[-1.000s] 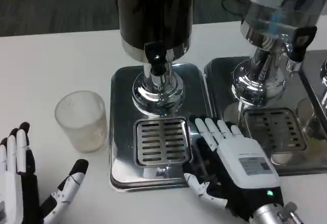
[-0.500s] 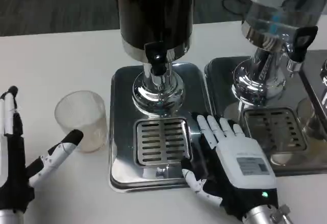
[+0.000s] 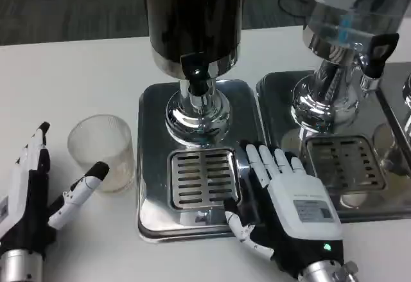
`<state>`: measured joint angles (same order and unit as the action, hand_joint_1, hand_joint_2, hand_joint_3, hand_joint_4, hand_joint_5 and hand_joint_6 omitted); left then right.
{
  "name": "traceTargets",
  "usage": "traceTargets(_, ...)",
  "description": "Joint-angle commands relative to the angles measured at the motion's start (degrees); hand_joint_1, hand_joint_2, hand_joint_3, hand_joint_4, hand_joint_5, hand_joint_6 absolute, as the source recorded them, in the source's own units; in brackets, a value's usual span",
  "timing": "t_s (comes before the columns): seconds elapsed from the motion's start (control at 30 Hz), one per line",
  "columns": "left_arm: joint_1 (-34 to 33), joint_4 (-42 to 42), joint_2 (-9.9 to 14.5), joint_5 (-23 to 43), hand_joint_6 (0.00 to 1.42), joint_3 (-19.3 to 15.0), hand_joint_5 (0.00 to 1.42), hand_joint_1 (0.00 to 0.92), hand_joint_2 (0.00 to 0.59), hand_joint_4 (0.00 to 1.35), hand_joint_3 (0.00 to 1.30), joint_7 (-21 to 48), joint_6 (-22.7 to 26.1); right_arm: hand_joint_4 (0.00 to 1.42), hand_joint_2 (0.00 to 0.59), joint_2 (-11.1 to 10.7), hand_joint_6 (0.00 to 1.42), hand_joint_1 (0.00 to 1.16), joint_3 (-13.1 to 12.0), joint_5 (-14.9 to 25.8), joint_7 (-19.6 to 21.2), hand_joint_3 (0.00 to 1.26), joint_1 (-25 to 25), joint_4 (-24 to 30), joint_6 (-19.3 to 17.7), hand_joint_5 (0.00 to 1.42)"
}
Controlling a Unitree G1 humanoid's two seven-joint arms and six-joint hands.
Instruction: Grasp the cup under the faucet to collect the drink, then remove the cup.
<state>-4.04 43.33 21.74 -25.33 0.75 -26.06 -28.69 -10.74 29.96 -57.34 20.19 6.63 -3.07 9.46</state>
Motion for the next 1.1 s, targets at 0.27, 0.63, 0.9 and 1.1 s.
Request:
traceTargets(0.27,-4.0,3.6,2.1,-3.2,0.00,4.3,0.06,0.036,0.000,0.00,0.00,-1.3,-1.2,0.00,0.419,0.8,0.00,0.29,0.6,0.0,0.7,0.00,-0.5,-1.0,0.5,0.00)
traceTargets(0.63,-7.7,8.6,0.6,0.4,0.19,4.6,0.21,0.066,0.000,0.00,0.00,0.2,-1.5,0.00,0.419,1.2,0.00,0.29,0.8,-0.4,1.2,0.01,-0.5,-1.2,0.6,0.00)
traceTargets(0.9,-9.8,11.5,0.4,-0.1,0.18,6.8,0.24,0.092,0.000,0.00,0.00,0.7,-2.6,0.00,0.419,1.0,0.00,0.29,0.8,0.1,1.0,0.01,-0.4,-1.2,0.7,0.00)
traceTargets(1.1,-10.1,11.0,1.8,-2.2,0.16,9.0,0.24,0.140,0.000,0.00,0.00,0.1,-2.0,0.00,0.419,1.0,0.00,0.29,0.9,0.3,0.8,0.01,-0.4,-1.3,0.6,0.00)
